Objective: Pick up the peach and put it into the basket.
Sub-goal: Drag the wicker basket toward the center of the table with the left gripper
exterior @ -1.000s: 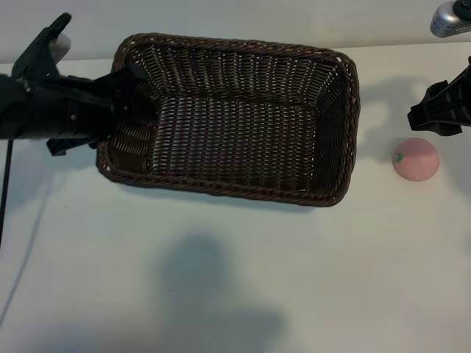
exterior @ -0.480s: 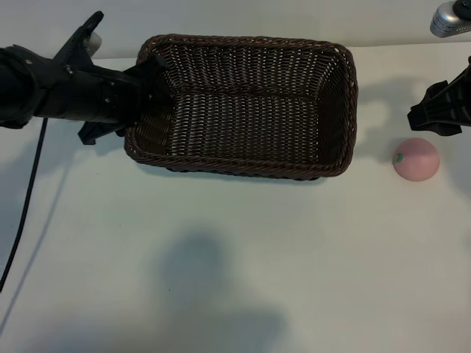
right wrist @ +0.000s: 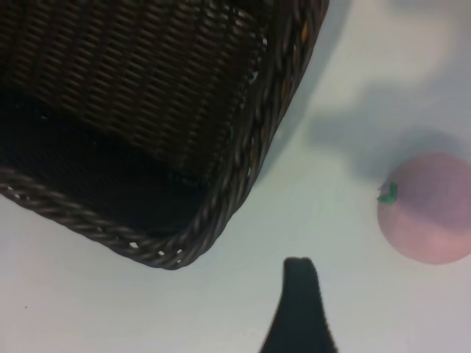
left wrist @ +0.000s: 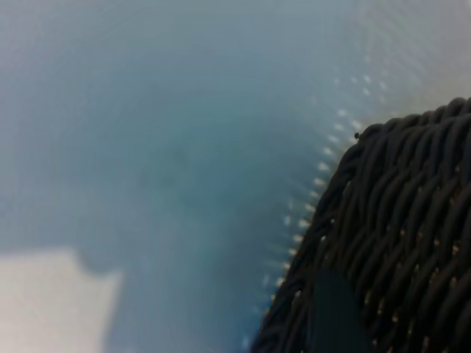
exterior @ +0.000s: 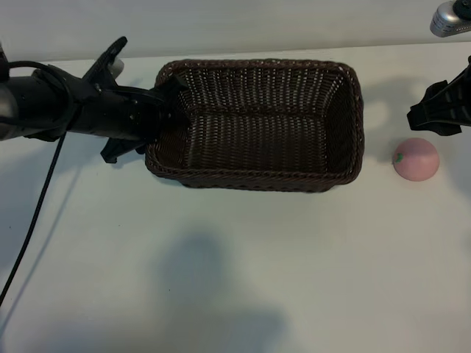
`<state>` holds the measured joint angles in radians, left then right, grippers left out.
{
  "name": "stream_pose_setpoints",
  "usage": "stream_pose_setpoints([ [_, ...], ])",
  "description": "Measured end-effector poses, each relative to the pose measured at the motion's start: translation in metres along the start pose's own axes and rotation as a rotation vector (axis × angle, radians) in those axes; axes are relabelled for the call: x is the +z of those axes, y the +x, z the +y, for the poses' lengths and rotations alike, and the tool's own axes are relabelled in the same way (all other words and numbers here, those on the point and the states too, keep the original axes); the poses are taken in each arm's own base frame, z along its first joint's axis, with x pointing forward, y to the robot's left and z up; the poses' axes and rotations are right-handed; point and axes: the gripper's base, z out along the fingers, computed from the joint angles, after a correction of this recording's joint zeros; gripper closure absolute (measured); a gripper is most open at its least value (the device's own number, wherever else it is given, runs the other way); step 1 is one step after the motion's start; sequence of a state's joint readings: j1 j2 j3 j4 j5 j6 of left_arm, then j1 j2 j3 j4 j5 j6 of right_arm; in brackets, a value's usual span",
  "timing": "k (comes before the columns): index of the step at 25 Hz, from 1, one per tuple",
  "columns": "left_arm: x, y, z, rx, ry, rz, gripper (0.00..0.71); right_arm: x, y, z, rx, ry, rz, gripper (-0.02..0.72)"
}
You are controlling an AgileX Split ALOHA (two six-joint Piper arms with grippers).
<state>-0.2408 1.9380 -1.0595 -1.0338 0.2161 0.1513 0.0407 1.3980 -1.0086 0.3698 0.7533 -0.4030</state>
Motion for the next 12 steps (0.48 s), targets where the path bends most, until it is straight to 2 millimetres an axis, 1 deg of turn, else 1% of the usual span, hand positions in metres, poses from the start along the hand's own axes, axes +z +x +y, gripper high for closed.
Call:
stream_pose_setpoints([
  [12, 0.0015, -0.0001, -0.0006, 0.016, 0.003, 0.004, 0.29, 0.0, 0.0, 0.0, 0.0, 0.0, 0.0, 0.157],
])
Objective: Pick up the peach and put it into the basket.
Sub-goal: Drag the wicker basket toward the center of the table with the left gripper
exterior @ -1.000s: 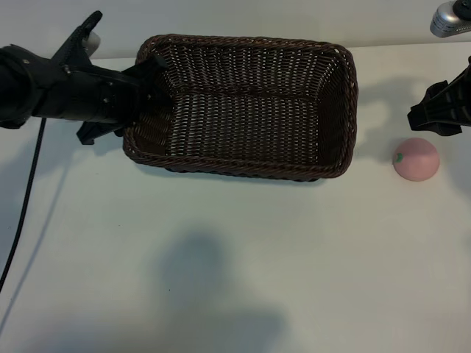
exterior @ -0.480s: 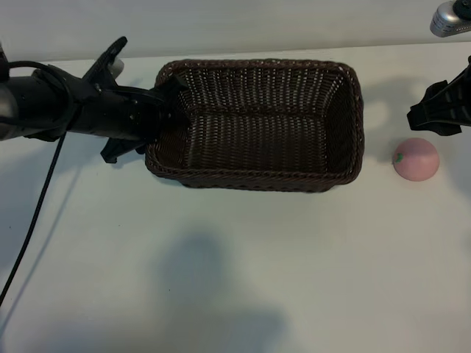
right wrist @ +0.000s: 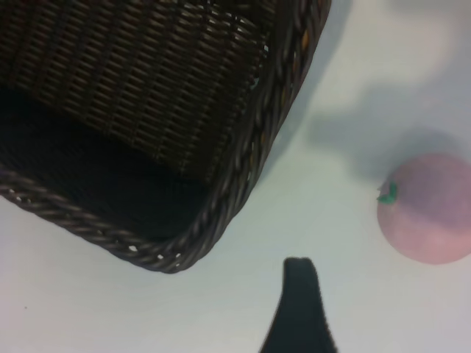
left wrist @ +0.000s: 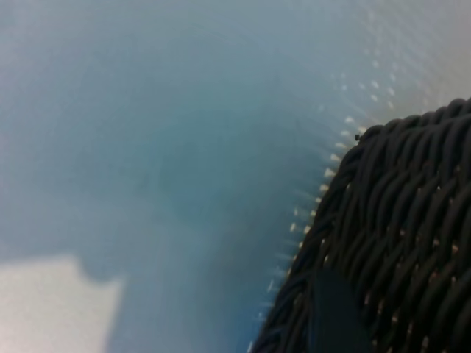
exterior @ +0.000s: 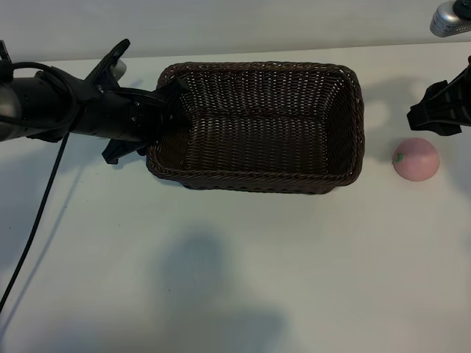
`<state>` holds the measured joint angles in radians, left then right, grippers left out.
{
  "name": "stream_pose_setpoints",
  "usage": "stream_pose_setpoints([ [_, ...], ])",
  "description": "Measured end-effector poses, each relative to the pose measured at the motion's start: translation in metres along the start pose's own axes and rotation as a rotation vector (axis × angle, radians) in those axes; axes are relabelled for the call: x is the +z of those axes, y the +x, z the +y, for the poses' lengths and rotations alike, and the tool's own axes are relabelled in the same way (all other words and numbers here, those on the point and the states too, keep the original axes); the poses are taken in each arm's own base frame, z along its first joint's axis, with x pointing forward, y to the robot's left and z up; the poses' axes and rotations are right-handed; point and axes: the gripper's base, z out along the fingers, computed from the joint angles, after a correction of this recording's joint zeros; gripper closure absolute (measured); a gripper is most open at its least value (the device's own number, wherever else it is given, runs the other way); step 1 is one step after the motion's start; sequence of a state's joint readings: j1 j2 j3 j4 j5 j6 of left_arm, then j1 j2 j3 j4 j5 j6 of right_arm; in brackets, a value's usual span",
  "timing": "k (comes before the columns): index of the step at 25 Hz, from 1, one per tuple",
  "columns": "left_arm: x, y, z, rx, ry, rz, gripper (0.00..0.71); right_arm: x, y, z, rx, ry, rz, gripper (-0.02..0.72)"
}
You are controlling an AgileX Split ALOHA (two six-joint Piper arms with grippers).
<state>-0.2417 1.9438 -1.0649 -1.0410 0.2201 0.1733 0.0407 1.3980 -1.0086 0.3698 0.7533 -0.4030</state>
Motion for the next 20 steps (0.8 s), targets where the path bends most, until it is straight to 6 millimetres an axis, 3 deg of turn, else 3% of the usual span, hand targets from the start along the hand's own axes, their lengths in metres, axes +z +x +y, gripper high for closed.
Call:
stream_pose_setpoints([
  [4, 0.0, 0.0, 0.0, 0.002, 0.001, 0.001, 0.268, 0.0, 0.0, 0.0, 0.0, 0.0, 0.0, 0.157],
  [8, -0.004, -0.001, -0.004, 0.015, 0.015, -0.007, 0.059, 0.0, 0.0, 0.0, 0.0, 0.0, 0.0, 0.157],
  [10, -0.009, -0.002, -0.007, 0.038, 0.026, -0.017, 0.012, 0.0, 0.0, 0.0, 0.0, 0.0, 0.0, 0.157],
  [20, -0.041, -0.001, -0.023, 0.211, 0.063, -0.018, 0.024, 0.0, 0.0, 0.0, 0.0, -0.001, 0.002, 0.157],
])
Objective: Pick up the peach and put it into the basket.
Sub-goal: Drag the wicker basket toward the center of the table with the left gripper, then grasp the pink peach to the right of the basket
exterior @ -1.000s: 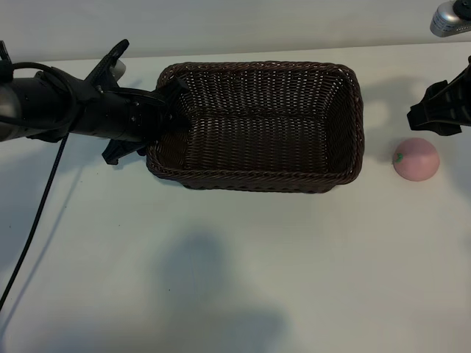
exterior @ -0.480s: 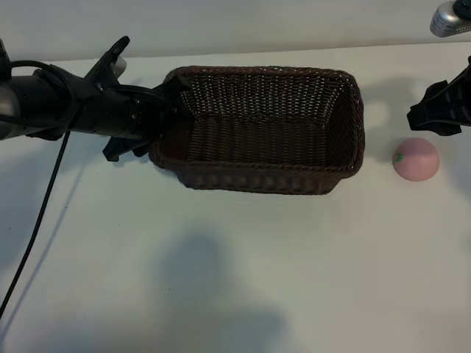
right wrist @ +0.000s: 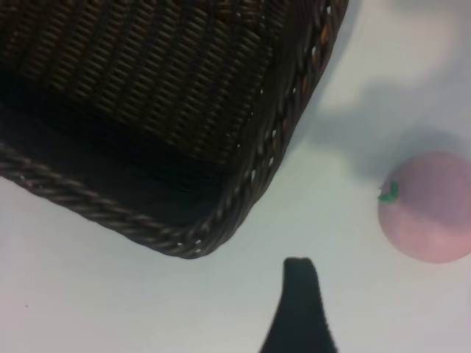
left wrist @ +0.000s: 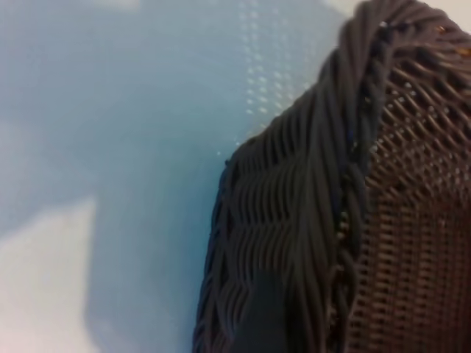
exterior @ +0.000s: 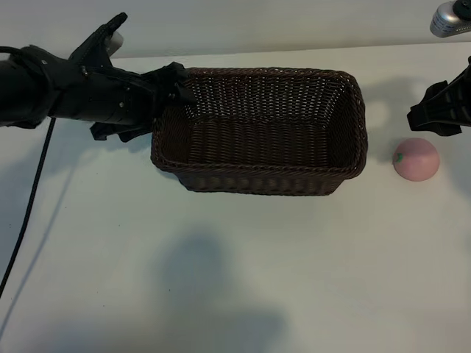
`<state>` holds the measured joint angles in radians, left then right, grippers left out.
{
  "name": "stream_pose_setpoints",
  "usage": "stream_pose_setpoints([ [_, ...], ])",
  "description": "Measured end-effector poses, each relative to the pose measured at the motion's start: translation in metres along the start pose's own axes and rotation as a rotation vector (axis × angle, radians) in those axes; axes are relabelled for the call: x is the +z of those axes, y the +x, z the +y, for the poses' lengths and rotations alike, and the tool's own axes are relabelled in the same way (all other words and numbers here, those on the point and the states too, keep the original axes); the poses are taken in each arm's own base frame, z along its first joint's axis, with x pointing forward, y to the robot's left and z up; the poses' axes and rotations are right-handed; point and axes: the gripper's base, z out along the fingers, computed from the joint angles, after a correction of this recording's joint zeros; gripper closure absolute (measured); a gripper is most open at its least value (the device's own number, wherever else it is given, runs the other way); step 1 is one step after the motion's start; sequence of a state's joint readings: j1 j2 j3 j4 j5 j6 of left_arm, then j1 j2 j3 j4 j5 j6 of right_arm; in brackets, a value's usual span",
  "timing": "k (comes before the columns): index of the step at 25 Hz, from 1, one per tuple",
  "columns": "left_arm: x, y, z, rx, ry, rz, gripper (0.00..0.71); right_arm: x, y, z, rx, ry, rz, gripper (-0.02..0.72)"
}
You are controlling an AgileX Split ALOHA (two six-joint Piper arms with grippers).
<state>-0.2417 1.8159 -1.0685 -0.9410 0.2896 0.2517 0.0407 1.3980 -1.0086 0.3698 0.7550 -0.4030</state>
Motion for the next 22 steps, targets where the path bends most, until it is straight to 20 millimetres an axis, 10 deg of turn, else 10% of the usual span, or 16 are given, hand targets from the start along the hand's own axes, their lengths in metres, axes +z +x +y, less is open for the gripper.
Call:
stream_pose_setpoints([
  [14, -0.072, -0.003, -0.028, 0.233, -0.041, 0.002, 0.05, 0.0, 0.0, 0.0, 0.0, -0.002, 0.004, 0.157],
  [22, -0.123, -0.035, -0.04, 0.421, -0.372, 0.055, 0.067, 0.0, 0.001, 0.0, 0.0, -0.005, 0.011, 0.157],
])
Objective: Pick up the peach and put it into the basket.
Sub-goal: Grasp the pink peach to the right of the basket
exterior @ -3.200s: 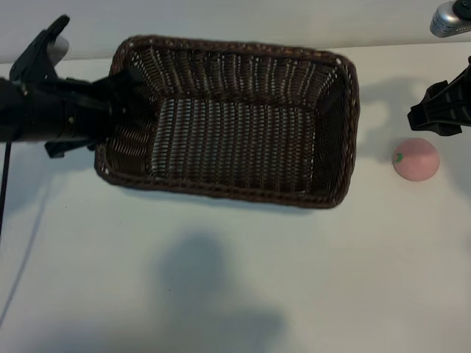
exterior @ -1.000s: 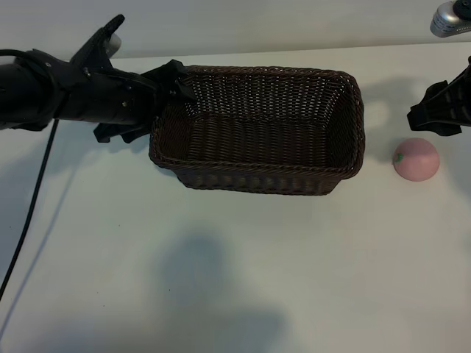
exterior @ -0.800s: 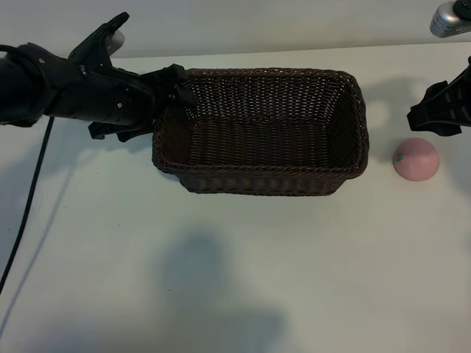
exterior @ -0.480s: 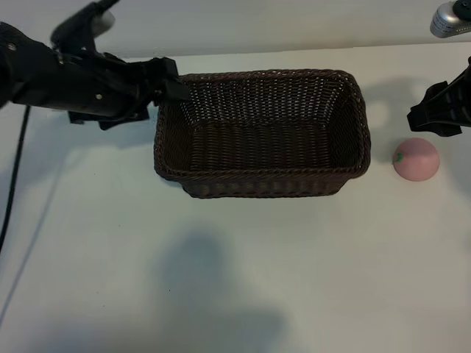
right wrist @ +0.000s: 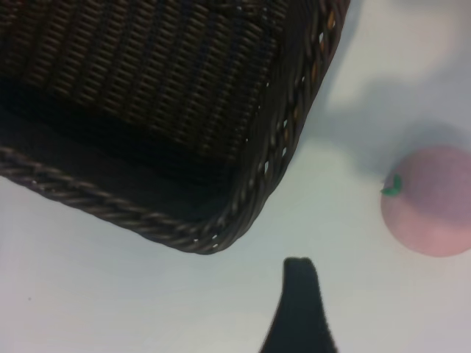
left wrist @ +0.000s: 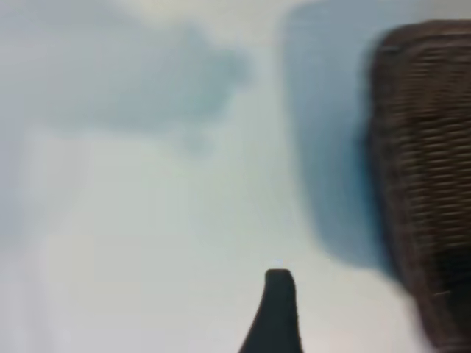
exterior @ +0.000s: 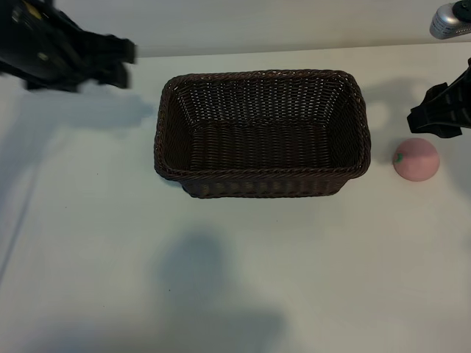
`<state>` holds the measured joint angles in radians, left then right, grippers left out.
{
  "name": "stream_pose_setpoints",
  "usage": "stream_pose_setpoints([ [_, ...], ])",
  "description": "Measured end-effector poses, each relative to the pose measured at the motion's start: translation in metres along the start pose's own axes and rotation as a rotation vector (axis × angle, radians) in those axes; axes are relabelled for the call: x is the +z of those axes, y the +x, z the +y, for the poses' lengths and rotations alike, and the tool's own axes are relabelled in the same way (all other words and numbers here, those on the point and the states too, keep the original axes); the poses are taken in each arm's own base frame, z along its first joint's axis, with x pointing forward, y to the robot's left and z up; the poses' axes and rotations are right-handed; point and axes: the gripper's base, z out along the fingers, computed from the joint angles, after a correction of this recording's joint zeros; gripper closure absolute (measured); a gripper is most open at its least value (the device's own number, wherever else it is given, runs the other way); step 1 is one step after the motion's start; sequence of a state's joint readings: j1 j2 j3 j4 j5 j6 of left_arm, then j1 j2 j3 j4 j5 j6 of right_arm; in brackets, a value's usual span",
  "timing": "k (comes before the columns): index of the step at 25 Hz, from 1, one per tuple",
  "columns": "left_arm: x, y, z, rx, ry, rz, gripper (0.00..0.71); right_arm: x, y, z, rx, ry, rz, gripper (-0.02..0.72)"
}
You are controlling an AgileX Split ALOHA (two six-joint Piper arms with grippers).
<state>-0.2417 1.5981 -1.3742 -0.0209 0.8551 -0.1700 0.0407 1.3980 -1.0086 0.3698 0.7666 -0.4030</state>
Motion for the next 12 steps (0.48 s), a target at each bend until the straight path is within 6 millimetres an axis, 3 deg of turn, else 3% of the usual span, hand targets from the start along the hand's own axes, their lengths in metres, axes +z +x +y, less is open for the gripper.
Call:
stream_pose_setpoints([
  [5, -0.028, -0.007, 0.027, 0.043, -0.183, 0.067, 0.085, 0.0, 0.0, 0.0, 0.002, -0.002, 0.0, 0.157],
  [12, -0.065, 0.002, 0.078, -0.028, -0.112, 0.051, 0.113, 0.0, 0.0, 0.001, 0.007, -0.008, 0.002, 0.157],
])
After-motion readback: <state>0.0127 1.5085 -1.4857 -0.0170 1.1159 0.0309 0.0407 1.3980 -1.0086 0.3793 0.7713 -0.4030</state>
